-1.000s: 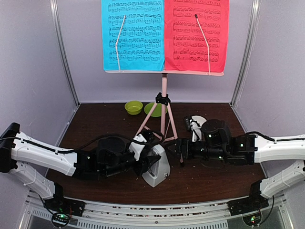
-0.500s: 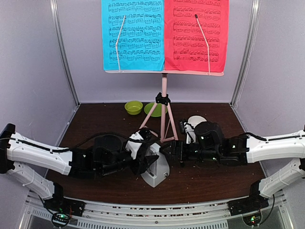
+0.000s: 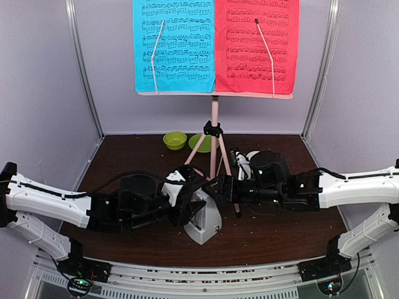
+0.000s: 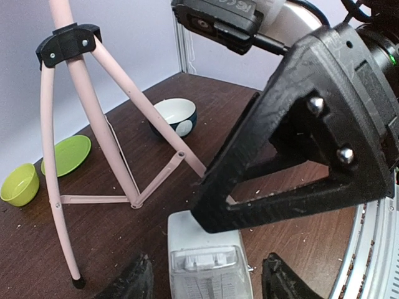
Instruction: Set up the instrument practice props
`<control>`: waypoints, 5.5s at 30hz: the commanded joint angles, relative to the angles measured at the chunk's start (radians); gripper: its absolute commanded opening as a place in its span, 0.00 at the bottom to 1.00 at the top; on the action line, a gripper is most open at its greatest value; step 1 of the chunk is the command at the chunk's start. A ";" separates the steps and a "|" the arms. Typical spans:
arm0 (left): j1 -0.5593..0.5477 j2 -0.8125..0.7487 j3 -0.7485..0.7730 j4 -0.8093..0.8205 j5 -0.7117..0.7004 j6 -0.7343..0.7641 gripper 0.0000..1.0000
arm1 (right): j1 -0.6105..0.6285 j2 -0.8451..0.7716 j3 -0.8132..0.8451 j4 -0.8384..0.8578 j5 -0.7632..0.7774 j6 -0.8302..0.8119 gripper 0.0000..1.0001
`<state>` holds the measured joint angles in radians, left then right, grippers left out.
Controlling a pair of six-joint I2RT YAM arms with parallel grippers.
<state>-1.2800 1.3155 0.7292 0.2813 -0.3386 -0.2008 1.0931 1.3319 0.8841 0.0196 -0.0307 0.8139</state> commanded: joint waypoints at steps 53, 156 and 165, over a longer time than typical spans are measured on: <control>-0.001 -0.101 -0.094 0.070 0.088 0.153 0.08 | 0.014 0.127 -0.164 -0.036 0.052 -0.097 0.50; 0.293 0.089 -0.153 -0.017 0.381 -0.408 0.37 | -0.036 0.064 -0.078 -0.047 0.050 -0.160 0.44; 0.352 0.000 -0.125 -0.110 0.369 -0.354 0.43 | -0.021 -0.042 -0.169 0.089 -0.007 -0.224 0.74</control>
<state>-0.9512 1.3266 0.5777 0.2043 0.0410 -0.5930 1.0573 1.2922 0.7231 0.0284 -0.0132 0.6365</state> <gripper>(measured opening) 0.426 0.707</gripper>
